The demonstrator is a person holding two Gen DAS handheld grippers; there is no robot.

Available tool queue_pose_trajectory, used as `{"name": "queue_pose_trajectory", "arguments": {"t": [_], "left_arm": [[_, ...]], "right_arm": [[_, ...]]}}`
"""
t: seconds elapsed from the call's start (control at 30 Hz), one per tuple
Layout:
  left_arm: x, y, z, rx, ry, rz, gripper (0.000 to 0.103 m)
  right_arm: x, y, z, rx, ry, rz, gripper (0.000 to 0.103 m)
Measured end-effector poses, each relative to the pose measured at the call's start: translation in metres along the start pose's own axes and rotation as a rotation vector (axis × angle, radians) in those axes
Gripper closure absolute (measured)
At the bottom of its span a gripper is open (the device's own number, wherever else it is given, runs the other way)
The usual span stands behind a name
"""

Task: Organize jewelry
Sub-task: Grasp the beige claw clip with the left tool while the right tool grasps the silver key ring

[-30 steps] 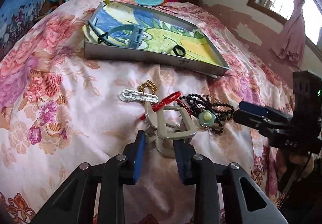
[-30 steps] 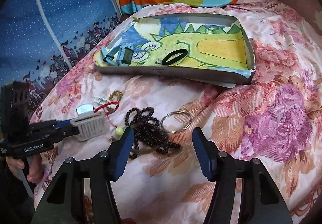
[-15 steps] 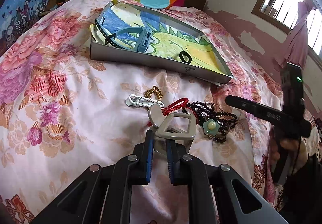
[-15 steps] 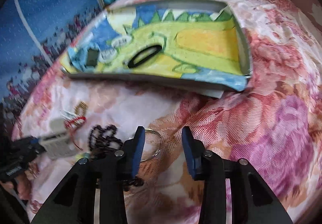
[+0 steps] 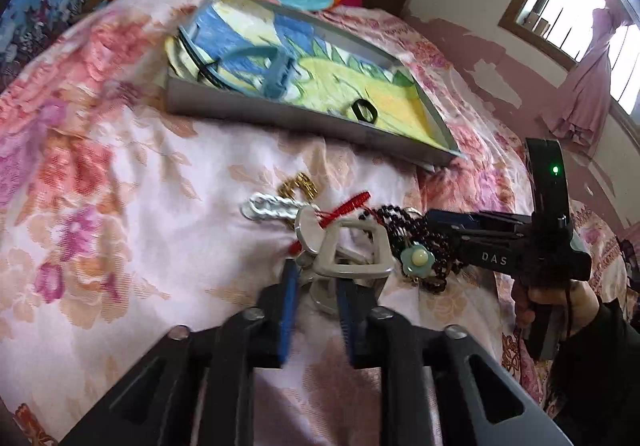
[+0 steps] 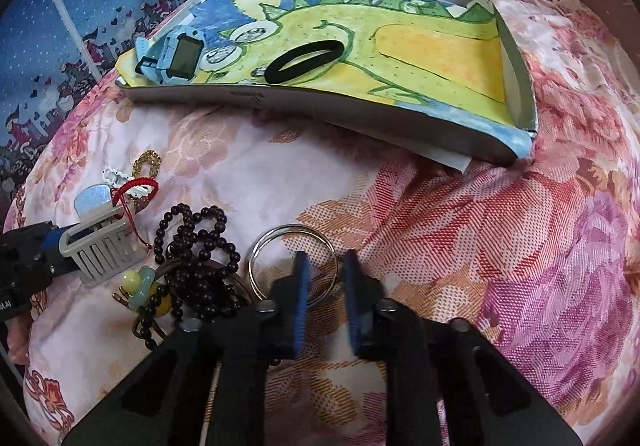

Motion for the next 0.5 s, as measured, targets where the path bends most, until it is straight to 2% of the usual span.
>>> {"name": "queue_pose_trajectory", "arguments": {"t": [0.07, 0.27, 0.37, 0.43, 0.5], "left_arm": [[-0.001, 0.005, -0.002, -0.004, 0.006, 0.017, 0.077], [-0.001, 0.004, -0.006, 0.006, 0.023, 0.003, 0.079], [-0.001, 0.000, -0.006, 0.026, 0.024, -0.017, 0.084], [0.000, -0.005, -0.004, 0.041, 0.017, -0.034, 0.092], [0.001, -0.009, -0.004, 0.035, 0.011, -0.042, 0.092]], "right_arm": [[0.001, 0.001, -0.003, 0.005, 0.011, -0.004, 0.097], [-0.001, -0.004, -0.006, 0.021, 0.041, -0.051, 0.100], [0.000, -0.015, -0.011, 0.041, 0.067, -0.103, 0.100], [0.001, -0.021, -0.013, 0.050, 0.076, -0.135, 0.100], [0.001, -0.024, -0.012, 0.056, 0.081, -0.158, 0.100]]}}
Point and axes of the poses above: each gripper's, at about its wrist camera, not at the fingertips, and y roughly the way its jaws point, z to its left, x to its top, the point moved 3 cm from there along y, roughly the way its jaws point, and after that the axes turned 3 degrees about x, right-handed, at the moved point
